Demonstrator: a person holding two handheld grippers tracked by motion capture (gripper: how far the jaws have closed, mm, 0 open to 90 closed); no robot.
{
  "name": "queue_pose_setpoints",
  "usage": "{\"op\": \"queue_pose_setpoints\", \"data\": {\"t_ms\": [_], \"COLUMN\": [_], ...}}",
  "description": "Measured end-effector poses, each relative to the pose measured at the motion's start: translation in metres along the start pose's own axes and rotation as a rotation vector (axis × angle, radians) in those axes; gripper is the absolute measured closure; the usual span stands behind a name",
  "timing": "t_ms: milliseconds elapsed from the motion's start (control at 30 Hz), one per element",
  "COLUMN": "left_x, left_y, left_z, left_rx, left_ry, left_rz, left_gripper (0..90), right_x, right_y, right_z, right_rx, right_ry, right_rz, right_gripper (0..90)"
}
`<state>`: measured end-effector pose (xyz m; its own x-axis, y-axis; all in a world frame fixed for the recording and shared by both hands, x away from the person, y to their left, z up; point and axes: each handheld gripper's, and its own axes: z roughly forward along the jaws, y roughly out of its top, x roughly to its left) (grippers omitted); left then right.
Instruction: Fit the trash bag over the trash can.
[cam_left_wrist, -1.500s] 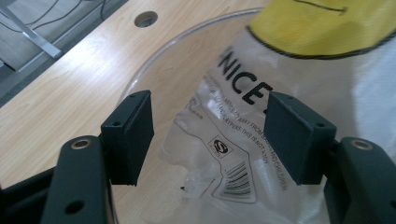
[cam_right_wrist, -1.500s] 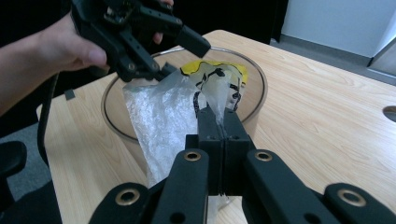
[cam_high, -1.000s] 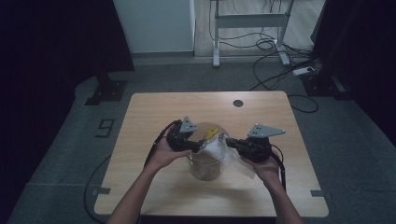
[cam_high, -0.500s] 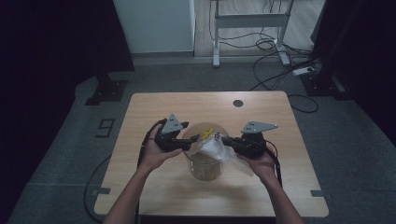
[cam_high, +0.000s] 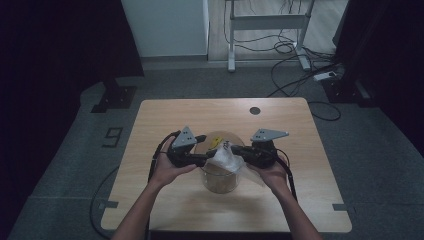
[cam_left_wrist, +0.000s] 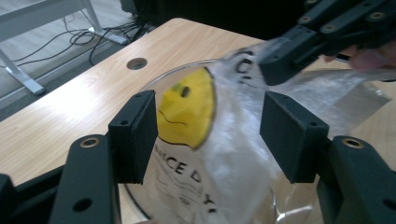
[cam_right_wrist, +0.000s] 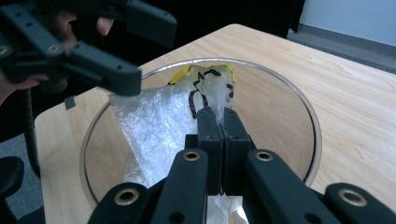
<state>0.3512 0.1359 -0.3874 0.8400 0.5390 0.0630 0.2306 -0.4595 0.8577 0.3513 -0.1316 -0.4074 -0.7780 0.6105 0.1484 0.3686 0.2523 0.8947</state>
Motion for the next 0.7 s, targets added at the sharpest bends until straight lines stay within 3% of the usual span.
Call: {"op": "queue_pose_setpoints", "data": {"t_ms": [233,367,500,533,700], "left_x": [-0.005,-0.008,-0.009,-0.009,-0.009], "left_y": [-0.003,-0.008,-0.009,-0.01,-0.012], "left_z": [0.008,0.016,0.017,0.018,0.019], "left_rx": [0.029,0.061,0.065,0.064,0.069], "left_ry": [-0.021,-0.015,-0.005,-0.005,-0.018], "left_rz": [0.003,0.01,0.015,0.011,0.006], "left_gripper": [36.1,39.4,50.8,58.0,70.2], "right_x": [0.002,0.005,0.007,0.008,0.008], "right_y": [0.004,0.008,0.008,0.008,0.008], "right_z": [0.005,0.011,0.013,0.013,0.013], "right_rx": [-0.007,-0.02,-0.031,-0.042,-0.042], "right_ry": [0.008,0.06,0.092,0.11,0.115], "right_rz": [0.003,0.005,0.001,0.008,0.01], "right_gripper": [88.3,88.3,88.0,87.5,86.9]}}
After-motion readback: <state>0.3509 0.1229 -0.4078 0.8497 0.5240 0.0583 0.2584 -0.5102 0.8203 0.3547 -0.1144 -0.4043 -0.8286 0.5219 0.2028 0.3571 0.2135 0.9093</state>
